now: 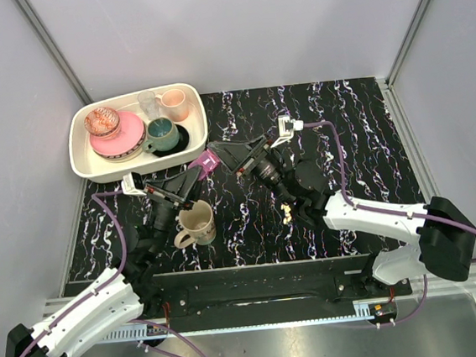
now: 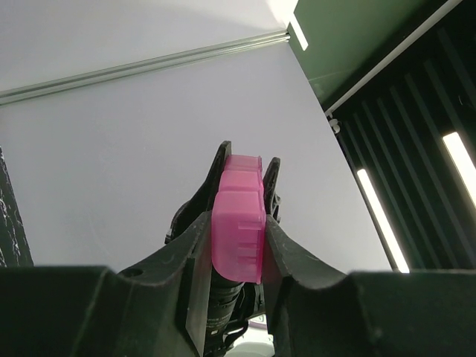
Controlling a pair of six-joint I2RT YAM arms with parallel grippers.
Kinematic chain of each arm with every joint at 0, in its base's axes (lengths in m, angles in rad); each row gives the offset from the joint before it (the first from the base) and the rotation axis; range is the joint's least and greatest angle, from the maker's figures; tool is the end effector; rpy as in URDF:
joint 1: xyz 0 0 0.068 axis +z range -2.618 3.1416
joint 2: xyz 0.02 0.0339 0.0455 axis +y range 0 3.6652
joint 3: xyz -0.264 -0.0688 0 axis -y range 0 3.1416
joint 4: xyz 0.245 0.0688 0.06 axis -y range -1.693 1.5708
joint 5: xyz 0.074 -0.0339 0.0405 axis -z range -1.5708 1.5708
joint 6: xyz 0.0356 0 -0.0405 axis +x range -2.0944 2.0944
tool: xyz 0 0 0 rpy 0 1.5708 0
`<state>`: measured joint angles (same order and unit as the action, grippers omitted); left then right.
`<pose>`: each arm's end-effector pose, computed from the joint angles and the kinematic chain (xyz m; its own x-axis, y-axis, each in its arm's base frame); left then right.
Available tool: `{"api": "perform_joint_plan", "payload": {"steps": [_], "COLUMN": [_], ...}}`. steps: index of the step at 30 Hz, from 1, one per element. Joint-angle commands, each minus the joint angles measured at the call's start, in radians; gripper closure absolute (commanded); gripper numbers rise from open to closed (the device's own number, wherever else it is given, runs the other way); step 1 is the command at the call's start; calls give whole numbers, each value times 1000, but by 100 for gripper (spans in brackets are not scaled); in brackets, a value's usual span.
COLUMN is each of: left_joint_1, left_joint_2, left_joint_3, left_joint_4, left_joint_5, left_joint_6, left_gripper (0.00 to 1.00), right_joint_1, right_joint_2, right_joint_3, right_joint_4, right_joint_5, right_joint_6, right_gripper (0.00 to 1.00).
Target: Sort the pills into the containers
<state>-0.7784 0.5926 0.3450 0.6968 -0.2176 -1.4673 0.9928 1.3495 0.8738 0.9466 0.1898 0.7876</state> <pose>0.1131 -0.1007 0.3063 -0.5122 -0.8588 0.0002 0.3641 -0.2173 -0.9057 0.1720 0.2513 0.3616 -0.3429 0.7481 -0.5681 -0.6912 0.2086 0.6919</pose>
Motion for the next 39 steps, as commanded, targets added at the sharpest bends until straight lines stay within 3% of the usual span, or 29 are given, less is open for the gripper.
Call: {"api": "perform_joint_plan", "payload": {"steps": [1,5,13,14,15,16,18,21,24,26,27,31,32,33,34,36,38,39], "left_joint_1": [-4,-4,-4,-4,-4,-4,-4,-4,-4,-4,-4,-4,-4,-2,-4,-4,-4,-4], "left_joint_2": [-14,-14,-7,-7,-8,-8,-11,-14,-14,-14,-19,-20,-20,-20,-20,-22,-20,-20], "left_joint_3": [-3,0,3,2,2,2,-1,-4,-5,-6,-8,-8,-8,-9,-9,-9,-9,-9], "left_joint_4": [41,36,38,40,38,38,37,35,36,38,38,36,33,35,36,36,35,35], "left_joint_5": [12,12,17,17,17,17,15,12,12,12,12,12,11,11,11,11,11,11], "left_joint_6": [-27,-27,-27,-27,-27,-27,-27,-27,-27,-27,-27,-27,-27,-28,-27,-27,-27,-27], "left_gripper": [100,100,100,100,100,100,100,100,100,100,100,100,100,100,100,100,100,100], "right_joint_1": [-2,-2,-2,0,-2,-2,-2,0,-2,-2,-2,-2,-2,-2,-3,-2,-2,-2], "right_joint_2": [8,5,-7,-9,-16,-16,-23,-26,-26,-23,-23,-20,-21,-21,-23,-24,-26,-26], "right_joint_3": [47,63,70,71,71,68,57,48,47,44,42,48,51,50,47,44,42,36], "right_joint_4": [49,-3,-35,-46,-51,-46,-40,-35,-29,-20,-19,-29,-31,-31,-26,-22,-14,-11], "right_joint_5": [10,8,-3,-4,-3,-1,3,5,7,8,11,-1,-3,-3,-3,-3,-1,0], "right_joint_6": [-2,2,-16,-16,-17,-17,-17,-19,-18,-14,-13,-13,-14,-17,-17,-17,-18,-17], "right_gripper": [77,100,100,98,67,57,49,48,55,93,100,100,88,68,57,47,46,50]}}
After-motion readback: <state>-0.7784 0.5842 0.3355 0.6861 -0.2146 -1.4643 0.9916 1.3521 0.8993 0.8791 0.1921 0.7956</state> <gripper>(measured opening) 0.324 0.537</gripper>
